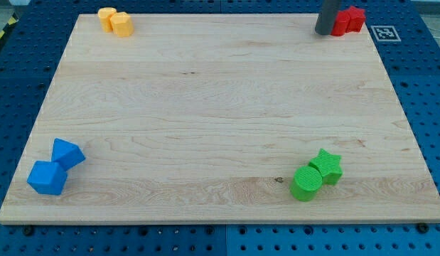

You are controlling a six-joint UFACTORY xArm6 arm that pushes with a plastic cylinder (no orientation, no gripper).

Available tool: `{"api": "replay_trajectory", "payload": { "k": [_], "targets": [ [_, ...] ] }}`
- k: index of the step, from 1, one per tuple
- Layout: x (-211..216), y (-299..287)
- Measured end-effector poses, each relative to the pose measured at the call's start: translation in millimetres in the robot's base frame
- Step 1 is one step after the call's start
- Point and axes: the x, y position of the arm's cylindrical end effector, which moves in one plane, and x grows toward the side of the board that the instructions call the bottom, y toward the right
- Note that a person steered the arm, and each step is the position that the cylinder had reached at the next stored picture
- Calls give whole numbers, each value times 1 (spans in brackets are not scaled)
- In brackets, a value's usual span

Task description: Push red blocks slightly to the down left

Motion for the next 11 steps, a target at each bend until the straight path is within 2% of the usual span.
{"api": "replay_trajectory", "payload": {
  "k": [2,3,6,8,9,10,11],
  "targets": [
    [52,-8],
    [55,4],
    [82,91],
    [82,110],
    [68,142],
    [34,143],
    [-23,143]
  ]
}}
